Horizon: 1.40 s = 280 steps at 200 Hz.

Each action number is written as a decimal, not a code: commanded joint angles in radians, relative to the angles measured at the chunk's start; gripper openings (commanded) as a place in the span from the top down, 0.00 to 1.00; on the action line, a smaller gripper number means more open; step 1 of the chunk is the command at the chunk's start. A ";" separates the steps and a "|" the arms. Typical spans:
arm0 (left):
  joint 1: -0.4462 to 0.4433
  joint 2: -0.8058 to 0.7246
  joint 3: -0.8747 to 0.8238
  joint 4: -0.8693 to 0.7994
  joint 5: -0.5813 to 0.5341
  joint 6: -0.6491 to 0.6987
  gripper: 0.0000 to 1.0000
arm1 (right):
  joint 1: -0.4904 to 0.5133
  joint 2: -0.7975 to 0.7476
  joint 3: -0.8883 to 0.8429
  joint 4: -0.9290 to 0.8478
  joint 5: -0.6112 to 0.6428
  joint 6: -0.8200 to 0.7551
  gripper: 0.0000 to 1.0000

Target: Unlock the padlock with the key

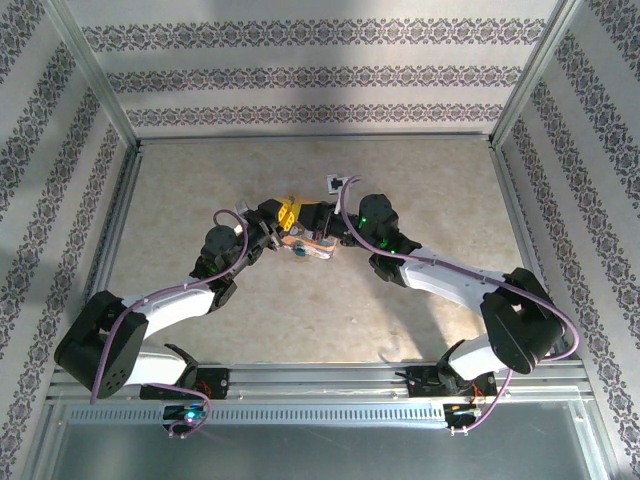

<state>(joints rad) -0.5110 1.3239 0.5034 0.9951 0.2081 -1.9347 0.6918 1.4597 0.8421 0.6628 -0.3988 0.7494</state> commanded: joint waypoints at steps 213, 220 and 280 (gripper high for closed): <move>0.013 -0.279 0.363 -0.854 0.240 1.068 1.00 | -0.159 -0.368 -0.161 -0.169 -0.222 -0.047 0.43; 0.014 -0.288 0.378 -0.884 0.267 1.114 1.00 | -0.161 -0.372 -0.155 -0.169 -0.249 -0.043 0.42; 0.014 -0.282 0.439 -0.963 0.409 1.320 1.00 | -0.108 -0.295 -0.061 -0.106 -0.410 0.022 0.40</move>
<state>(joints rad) -0.5022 1.0286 0.9104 0.1055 0.5232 -0.7555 0.5472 1.1423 0.7197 0.5056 -0.7143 0.7513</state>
